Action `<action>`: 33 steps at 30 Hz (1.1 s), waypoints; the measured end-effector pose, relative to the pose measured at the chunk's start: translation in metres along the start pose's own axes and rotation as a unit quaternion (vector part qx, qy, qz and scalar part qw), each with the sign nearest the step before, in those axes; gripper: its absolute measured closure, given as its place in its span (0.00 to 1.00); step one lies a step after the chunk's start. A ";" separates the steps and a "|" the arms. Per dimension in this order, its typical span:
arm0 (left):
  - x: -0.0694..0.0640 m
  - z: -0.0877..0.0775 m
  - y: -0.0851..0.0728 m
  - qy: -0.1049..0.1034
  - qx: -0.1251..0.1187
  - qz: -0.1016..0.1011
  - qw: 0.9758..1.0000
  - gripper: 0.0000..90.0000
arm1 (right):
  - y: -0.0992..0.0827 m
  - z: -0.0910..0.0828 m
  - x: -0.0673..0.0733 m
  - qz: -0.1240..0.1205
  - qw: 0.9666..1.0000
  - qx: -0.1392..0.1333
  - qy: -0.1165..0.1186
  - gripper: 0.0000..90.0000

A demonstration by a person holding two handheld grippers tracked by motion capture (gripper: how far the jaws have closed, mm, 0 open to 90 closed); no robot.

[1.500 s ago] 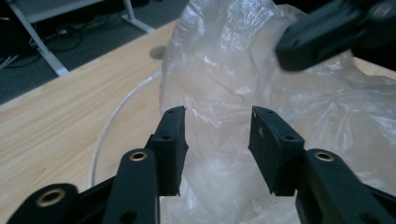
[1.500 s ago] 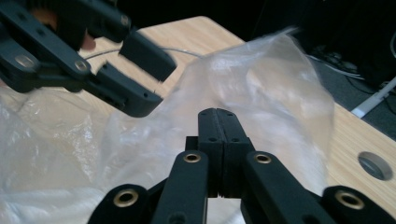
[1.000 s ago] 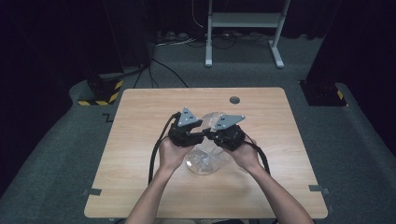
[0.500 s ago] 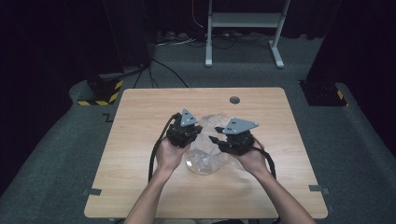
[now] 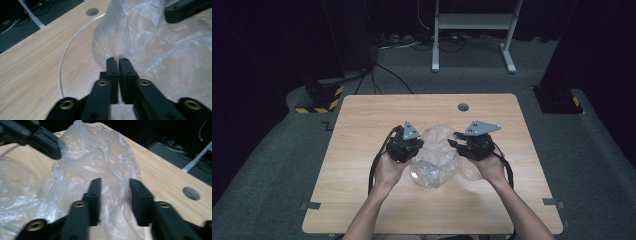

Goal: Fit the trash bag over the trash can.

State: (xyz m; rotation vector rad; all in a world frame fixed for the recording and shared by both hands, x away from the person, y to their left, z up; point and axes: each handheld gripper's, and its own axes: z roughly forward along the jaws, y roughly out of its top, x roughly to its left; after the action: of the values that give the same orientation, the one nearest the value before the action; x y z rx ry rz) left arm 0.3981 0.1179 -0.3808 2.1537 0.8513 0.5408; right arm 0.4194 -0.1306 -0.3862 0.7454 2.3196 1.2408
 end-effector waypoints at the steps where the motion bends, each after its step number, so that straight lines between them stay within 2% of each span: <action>1: 0.000 0.000 -0.001 -0.001 -0.006 0.000 1.000 0.88 | 0.000 0.000 -0.001 0.000 1.000 -0.002 0.001 0.80; 2: 0.000 0.000 -0.002 -0.002 -0.010 -0.003 1.000 0.79 | 0.001 -0.001 -0.002 0.002 1.000 -0.007 0.008 0.85; 3: 0.001 0.000 -0.003 0.000 -0.015 -0.005 1.000 0.75 | 0.001 -0.002 -0.002 0.003 1.000 -0.012 0.012 0.88; 4: 0.001 -0.001 -0.004 -0.001 -0.018 -0.006 1.000 0.69 | 0.004 -0.005 0.000 -0.011 1.000 -0.017 0.008 0.94; 5: 0.002 -0.004 -0.006 0.000 -0.035 -0.012 0.999 0.67 | 0.007 -0.006 0.001 -0.019 1.000 -0.018 0.007 0.96; 7: 0.003 -0.009 -0.006 0.001 -0.050 -0.019 0.999 0.63 | 0.012 -0.007 0.005 -0.032 0.999 -0.020 0.007 0.98; 9: 0.003 -0.011 -0.006 0.003 -0.057 -0.019 0.998 0.60 | 0.015 -0.007 0.007 -0.039 0.999 -0.019 0.008 0.99; 12: 0.003 -0.020 -0.005 0.016 -0.088 -0.020 0.996 0.55 | 0.027 0.000 0.018 -0.072 0.997 0.008 0.024 0.99; 15: 0.003 -0.022 -0.005 0.017 -0.093 -0.016 0.995 0.54 | 0.032 0.012 0.027 -0.093 0.994 0.037 0.037 0.99; 16: 0.003 -0.023 -0.004 0.017 -0.093 -0.015 0.995 0.54 | 0.032 0.012 0.027 -0.093 0.994 0.037 0.037 0.99; 19: 0.004 -0.020 -0.003 0.013 -0.083 -0.012 0.996 0.59 | 0.037 0.030 0.035 -0.099 0.991 0.067 0.064 0.99; 20: 0.005 -0.017 -0.002 0.011 -0.075 -0.013 0.997 0.59 | 0.037 0.030 0.035 -0.099 0.991 0.067 0.064 0.99; 22: 0.008 -0.009 -0.001 0.005 -0.054 -0.016 0.998 0.66 | 0.038 0.037 0.040 -0.108 0.989 0.074 0.075 0.98; 23: 0.010 -0.004 -0.001 0.000 -0.039 -0.016 0.999 0.75 | 0.039 0.039 0.043 -0.111 0.988 0.074 0.080 0.94; 24: 0.010 -0.004 -0.001 0.000 -0.039 -0.016 0.999 0.78 | 0.040 0.039 0.043 -0.113 0.988 0.072 0.080 0.91; 25: 0.011 0.000 -0.001 -0.002 -0.028 -0.017 0.999 0.82 | 0.040 0.038 0.044 -0.111 0.988 0.067 0.080 0.85; 26: 0.012 0.003 0.000 -0.004 -0.019 -0.015 1.000 0.82 | 0.040 0.038 0.044 -0.111 0.988 0.067 0.080 0.85; 28: 0.012 0.009 -0.001 -0.007 0.000 -0.012 1.000 0.88 | 0.041 0.035 0.044 -0.110 0.989 0.059 0.075 0.76; 29: 0.012 0.011 0.000 -0.001 0.003 -0.009 1.000 0.92 | 0.040 0.027 0.043 -0.102 0.992 0.046 0.062 0.66; 33: 0.013 0.011 0.000 -0.001 0.006 -0.011 1.000 0.95 | 0.031 0.007 0.039 -0.092 0.995 0.019 0.025 0.55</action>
State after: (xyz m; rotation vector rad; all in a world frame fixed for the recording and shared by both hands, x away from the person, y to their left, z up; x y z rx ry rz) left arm 0.4134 0.1220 -0.3863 2.1531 0.8795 0.5228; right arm 0.4012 -0.0881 -0.3677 0.5060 2.3974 1.1481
